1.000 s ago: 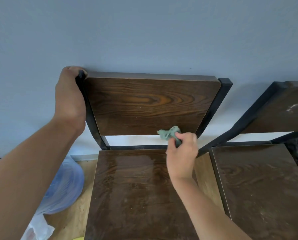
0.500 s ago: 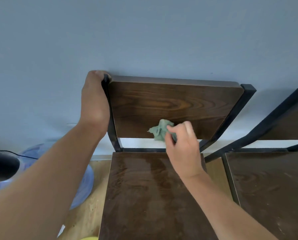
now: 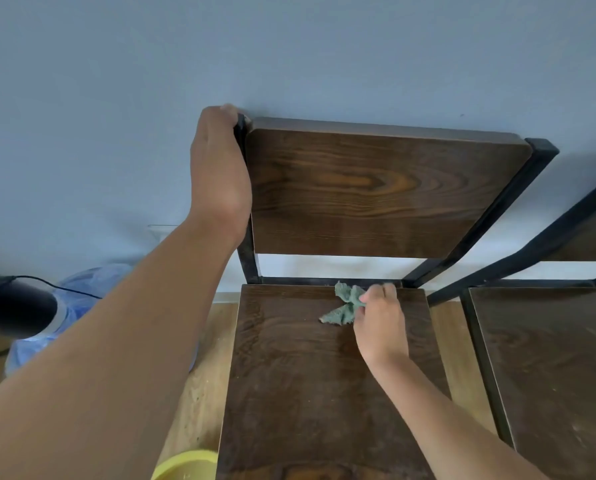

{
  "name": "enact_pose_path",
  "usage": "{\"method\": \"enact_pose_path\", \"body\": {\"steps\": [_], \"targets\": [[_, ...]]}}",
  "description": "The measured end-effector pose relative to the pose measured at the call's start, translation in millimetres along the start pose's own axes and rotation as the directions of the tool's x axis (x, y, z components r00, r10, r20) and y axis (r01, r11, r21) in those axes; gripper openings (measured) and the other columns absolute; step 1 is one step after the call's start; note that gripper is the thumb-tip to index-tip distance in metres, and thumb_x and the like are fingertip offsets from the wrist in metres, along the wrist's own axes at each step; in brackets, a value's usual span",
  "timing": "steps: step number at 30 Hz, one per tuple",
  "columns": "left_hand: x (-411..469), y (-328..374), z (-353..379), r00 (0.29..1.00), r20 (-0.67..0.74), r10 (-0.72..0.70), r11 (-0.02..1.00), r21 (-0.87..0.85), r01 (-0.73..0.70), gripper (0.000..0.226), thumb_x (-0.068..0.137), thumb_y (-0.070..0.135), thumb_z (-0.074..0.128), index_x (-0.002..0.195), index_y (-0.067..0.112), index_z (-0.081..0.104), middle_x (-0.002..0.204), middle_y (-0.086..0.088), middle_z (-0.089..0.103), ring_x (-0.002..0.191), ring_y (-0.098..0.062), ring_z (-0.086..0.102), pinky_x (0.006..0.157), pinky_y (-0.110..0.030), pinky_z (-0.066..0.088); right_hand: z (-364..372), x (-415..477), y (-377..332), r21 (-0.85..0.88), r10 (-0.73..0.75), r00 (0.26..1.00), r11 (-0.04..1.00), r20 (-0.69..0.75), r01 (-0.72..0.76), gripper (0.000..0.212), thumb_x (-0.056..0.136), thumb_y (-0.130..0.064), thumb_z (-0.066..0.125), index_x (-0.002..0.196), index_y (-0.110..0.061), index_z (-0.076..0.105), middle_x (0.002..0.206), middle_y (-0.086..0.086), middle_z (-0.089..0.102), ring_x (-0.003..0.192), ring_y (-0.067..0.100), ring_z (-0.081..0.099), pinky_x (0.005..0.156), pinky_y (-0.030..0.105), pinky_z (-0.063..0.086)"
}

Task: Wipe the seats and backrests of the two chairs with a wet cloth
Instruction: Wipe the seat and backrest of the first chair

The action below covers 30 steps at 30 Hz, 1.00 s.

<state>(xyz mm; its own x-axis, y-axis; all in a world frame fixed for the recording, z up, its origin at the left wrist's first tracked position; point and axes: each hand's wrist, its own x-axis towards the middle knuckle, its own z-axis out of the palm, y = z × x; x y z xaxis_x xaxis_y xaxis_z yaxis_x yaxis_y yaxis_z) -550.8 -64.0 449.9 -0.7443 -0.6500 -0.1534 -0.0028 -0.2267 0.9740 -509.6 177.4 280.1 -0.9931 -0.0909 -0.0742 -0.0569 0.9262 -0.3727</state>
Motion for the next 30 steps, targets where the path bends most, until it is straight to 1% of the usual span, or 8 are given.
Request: {"method": "enact_pose_path", "body": {"steps": [3, 7, 9, 12, 17, 23, 27, 30], "targets": [[-0.5, 0.9, -0.7, 1.000, 0.029, 0.010, 1.000, -0.012, -0.009, 0.019, 0.083, 0.039, 0.045, 0.088, 0.020, 0.045, 0.091, 0.001, 0.040, 0.084, -0.019, 0.035, 0.076, -0.037, 0.034, 24.2, -19.9, -12.0, 0.106, 0.042, 0.999, 0.994, -0.018, -0.040, 0.023, 0.085, 0.000, 0.072, 0.105, -0.008, 0.066, 0.108, 0.002, 0.056, 0.101, 0.019, 0.062, 0.089, 0.031, 0.058], [-3.0, 5.9, -0.4, 0.999, 0.051, -0.019, 1.000, 0.023, 0.018, 0.023, 0.084, 0.040, 0.045, 0.083, 0.020, 0.033, 0.090, -0.003, 0.033, 0.086, -0.032, 0.028, 0.075, -0.041, 0.029, 70.2, -63.7, -86.3, 0.187, -0.297, 0.949, 0.943, 0.108, 0.274, 0.024, 0.080, 0.002, 0.073, 0.098, -0.010, 0.063, 0.106, 0.002, 0.055, 0.102, 0.020, 0.056, 0.086, 0.034, 0.056], [-4.9, 6.1, -5.4, 0.996, 0.091, -0.020, 0.999, 0.037, 0.016, 0.031, 0.083, 0.050, 0.051, 0.083, 0.020, 0.043, 0.091, -0.011, 0.050, 0.087, -0.038, 0.048, 0.082, -0.037, 0.042, 82.3, -81.9, -114.8, 0.252, -0.456, 0.869, 0.879, 0.194, 0.405, 0.023, 0.083, 0.006, 0.068, 0.100, -0.008, 0.062, 0.107, 0.006, 0.054, 0.105, 0.024, 0.055, 0.087, 0.036, 0.055], [-23.8, -14.0, -28.7, 0.997, 0.074, 0.027, 0.998, 0.056, -0.032, 0.026, 0.091, 0.050, 0.059, 0.102, 0.027, 0.065, 0.109, 0.000, 0.070, 0.101, -0.014, 0.069, 0.099, -0.035, 0.051, 78.1, -84.2, -99.7, 0.230, -0.524, 0.829, 0.846, 0.194, 0.481, 0.024, 0.079, 0.007, 0.067, 0.096, -0.008, 0.059, 0.103, 0.008, 0.055, 0.102, 0.026, 0.055, 0.085, 0.040, 0.055], [-82.6, -80.7, -89.2, 0.983, -0.094, -0.156, 0.979, 0.118, 0.167, 0.030, 0.089, 0.028, 0.063, 0.119, 0.026, 0.066, 0.133, -0.012, 0.068, 0.114, -0.024, 0.072, 0.086, -0.031, 0.055, 29.3, -50.8, 24.1, -0.034, -0.251, 0.967, 0.967, 0.041, 0.252, 0.015, 0.089, -0.004, 0.064, 0.104, -0.007, 0.062, 0.107, 0.008, 0.055, 0.099, 0.025, 0.058, 0.083, 0.039, 0.057], [-151.1, -152.0, -137.4, 0.917, -0.191, -0.351, 0.867, 0.303, 0.395, 0.018, 0.088, 0.026, 0.060, 0.103, 0.029, 0.071, 0.108, -0.010, 0.071, 0.093, -0.024, 0.066, 0.079, -0.038, 0.052, -12.1, -39.1, 119.8, -0.121, 0.182, 0.974, 0.972, -0.137, -0.199, 0.021, 0.089, -0.006, 0.068, 0.110, -0.004, 0.063, 0.111, 0.018, 0.057, 0.099, 0.035, 0.061, 0.089, 0.046, 0.056], [-187.7, -173.5, -167.4, 0.880, -0.319, -0.352, 0.733, 0.492, 0.471, 0.018, 0.080, 0.035, 0.056, 0.083, 0.031, 0.073, 0.076, 0.002, 0.066, 0.079, -0.029, 0.060, 0.081, -0.045, 0.050, 36.5, -128.7, 26.2, 0.007, -0.048, 0.995, 0.999, -0.082, 0.048, 0.013, 0.081, -0.003, 0.071, 0.091, -0.007, 0.065, 0.097, 0.012, 0.058, 0.090, 0.031, 0.062, 0.082, 0.037, 0.052], [-206.6, -174.2, -184.3, 0.853, -0.374, -0.365, 0.732, 0.451, 0.511, 0.018, 0.080, 0.027, 0.059, 0.069, 0.020, 0.072, 0.060, -0.007, 0.057, 0.059, -0.030, 0.049, 0.058, -0.036, 0.039, 74.1, -204.3, -47.7, 0.197, -0.353, 0.935, 0.920, 0.041, 0.339, 0.019, 0.073, -0.008, 0.071, 0.085, -0.013, 0.058, 0.089, 0.007, 0.055, 0.085, 0.029, 0.059, 0.076, 0.035, 0.051]]}}
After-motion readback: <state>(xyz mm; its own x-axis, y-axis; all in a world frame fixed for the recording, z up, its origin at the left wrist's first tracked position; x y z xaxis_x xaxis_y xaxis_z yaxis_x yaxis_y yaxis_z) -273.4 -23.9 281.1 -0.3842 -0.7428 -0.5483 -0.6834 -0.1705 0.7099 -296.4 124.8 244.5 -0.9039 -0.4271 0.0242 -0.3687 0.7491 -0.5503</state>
